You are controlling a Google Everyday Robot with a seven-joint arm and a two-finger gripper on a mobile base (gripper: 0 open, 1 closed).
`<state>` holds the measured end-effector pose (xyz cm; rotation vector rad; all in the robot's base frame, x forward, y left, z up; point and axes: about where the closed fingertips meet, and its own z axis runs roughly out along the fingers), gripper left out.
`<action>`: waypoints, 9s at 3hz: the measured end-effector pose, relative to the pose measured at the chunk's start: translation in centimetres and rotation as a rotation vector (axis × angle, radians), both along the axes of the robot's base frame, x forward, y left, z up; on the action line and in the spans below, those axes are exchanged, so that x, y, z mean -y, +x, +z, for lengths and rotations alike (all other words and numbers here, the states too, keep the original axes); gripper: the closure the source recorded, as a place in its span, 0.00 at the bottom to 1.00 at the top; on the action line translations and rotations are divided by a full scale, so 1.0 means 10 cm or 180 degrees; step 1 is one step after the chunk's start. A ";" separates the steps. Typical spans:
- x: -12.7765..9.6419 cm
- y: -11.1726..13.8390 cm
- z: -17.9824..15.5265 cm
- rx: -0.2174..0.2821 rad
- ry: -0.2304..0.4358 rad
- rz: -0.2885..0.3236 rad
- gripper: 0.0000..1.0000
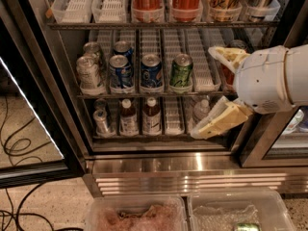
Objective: Pick pepsi can from middle shelf of fridge
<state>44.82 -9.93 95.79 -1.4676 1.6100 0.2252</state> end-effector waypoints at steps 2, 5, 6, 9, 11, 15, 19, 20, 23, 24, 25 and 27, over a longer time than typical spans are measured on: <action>-0.10 0.02 -0.01 0.0063 0.0069 -0.0054 0.00; -0.87 0.38 -0.69 0.0186 0.0869 -0.0558 0.00; -0.87 0.39 -0.70 0.0186 0.0874 -0.0566 0.00; -0.75 0.28 -1.25 0.0154 0.1262 -0.0918 0.00; -0.75 0.22 -1.16 0.0340 0.1264 -0.0882 0.00; -0.90 0.00 -1.38 0.0696 0.1685 -0.1365 0.00; -1.19 -0.14 -1.69 0.0630 0.1779 -0.1448 0.00; -1.05 -0.01 -1.71 0.0631 0.1974 -0.1339 0.00; -1.05 0.75 -1.47 0.0891 0.2366 -0.0783 0.00; -1.07 0.75 -1.45 0.0896 0.2381 -0.0756 0.00; -1.07 0.75 -1.45 0.0896 0.2382 -0.0756 0.00; -1.44 0.74 -1.32 0.0592 0.2568 -0.0295 0.00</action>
Offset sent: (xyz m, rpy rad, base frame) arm 0.0092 0.0288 -0.0078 0.0782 -0.0614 -0.0655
